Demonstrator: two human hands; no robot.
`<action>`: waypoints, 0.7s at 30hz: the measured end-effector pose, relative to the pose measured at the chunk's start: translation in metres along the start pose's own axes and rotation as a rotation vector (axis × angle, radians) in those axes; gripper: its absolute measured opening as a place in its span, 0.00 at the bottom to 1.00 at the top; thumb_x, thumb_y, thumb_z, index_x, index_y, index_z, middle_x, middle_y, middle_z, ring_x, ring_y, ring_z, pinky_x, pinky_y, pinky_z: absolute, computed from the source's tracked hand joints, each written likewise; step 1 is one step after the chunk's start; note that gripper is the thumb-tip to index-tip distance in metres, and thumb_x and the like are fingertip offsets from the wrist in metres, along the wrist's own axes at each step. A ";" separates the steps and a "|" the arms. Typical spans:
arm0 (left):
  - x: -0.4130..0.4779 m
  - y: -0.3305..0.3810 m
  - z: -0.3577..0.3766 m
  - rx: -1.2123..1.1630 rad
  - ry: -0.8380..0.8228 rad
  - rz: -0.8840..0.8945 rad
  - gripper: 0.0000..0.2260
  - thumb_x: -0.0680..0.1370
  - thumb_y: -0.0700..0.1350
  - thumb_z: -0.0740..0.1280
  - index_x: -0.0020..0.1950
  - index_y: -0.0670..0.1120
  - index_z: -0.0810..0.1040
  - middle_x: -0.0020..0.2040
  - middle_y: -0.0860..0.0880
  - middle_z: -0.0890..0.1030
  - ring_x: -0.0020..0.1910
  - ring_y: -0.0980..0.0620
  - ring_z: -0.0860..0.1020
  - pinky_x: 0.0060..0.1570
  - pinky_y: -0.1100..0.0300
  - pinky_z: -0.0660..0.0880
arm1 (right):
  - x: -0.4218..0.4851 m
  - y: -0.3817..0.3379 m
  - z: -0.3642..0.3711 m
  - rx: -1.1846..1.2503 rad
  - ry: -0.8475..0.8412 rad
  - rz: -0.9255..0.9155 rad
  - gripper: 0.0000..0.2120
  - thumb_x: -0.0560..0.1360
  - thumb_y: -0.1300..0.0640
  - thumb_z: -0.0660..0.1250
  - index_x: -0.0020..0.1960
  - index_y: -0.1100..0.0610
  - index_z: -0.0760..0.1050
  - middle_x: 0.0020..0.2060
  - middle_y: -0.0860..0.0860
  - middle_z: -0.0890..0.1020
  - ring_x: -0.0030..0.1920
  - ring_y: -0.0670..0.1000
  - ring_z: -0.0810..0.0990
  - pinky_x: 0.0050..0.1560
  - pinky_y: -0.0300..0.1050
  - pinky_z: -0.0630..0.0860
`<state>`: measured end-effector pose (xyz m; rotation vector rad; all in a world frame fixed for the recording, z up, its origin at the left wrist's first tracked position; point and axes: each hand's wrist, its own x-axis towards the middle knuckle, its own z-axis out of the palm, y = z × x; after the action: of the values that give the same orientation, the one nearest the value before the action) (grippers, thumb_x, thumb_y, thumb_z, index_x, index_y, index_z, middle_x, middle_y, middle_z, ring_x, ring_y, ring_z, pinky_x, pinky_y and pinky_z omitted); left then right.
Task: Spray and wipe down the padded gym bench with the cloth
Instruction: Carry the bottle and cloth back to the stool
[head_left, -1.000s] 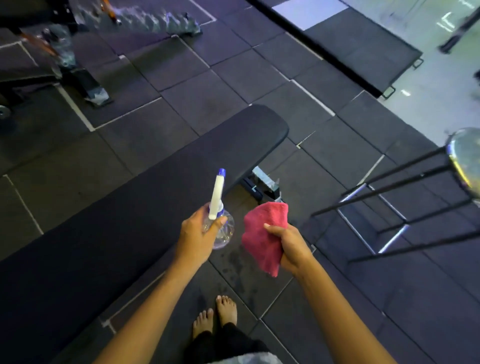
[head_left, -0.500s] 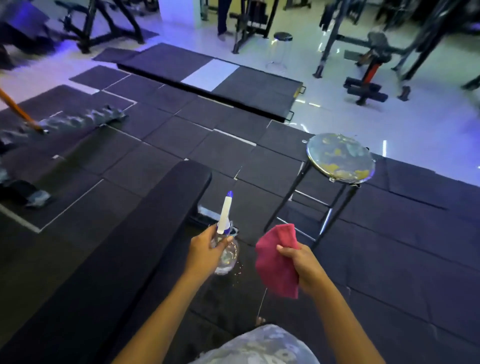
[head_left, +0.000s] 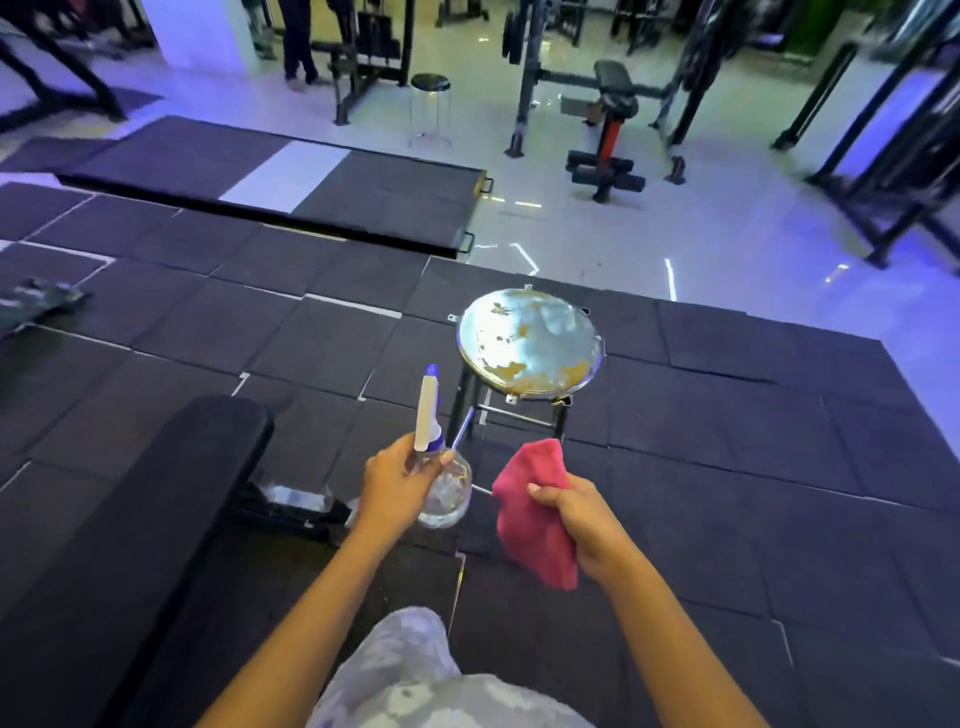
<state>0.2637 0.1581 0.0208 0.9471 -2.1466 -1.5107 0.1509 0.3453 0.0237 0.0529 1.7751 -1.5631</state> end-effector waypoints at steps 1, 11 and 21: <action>0.014 0.008 0.009 0.004 -0.003 -0.004 0.08 0.73 0.47 0.74 0.50 0.49 0.81 0.42 0.50 0.83 0.44 0.51 0.81 0.40 0.60 0.76 | 0.009 -0.008 -0.007 0.009 0.003 0.005 0.06 0.75 0.68 0.66 0.45 0.61 0.80 0.39 0.57 0.84 0.38 0.53 0.82 0.41 0.45 0.77; 0.181 0.049 0.081 0.003 -0.108 0.066 0.07 0.73 0.45 0.73 0.50 0.48 0.81 0.41 0.51 0.82 0.41 0.54 0.79 0.43 0.58 0.74 | 0.137 -0.102 -0.051 0.058 0.103 -0.080 0.06 0.76 0.68 0.65 0.51 0.63 0.80 0.38 0.54 0.84 0.34 0.48 0.82 0.32 0.37 0.76; 0.327 0.057 0.125 -0.001 -0.149 0.067 0.05 0.75 0.47 0.72 0.48 0.54 0.78 0.41 0.56 0.81 0.40 0.61 0.78 0.39 0.69 0.70 | 0.312 -0.144 -0.053 -1.303 0.192 -0.385 0.30 0.78 0.60 0.59 0.78 0.49 0.57 0.78 0.50 0.60 0.78 0.52 0.56 0.75 0.64 0.53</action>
<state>-0.0664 0.0303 -0.0025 0.7759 -2.2556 -1.5951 -0.1692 0.2198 -0.0299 -0.8132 2.7315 -0.3501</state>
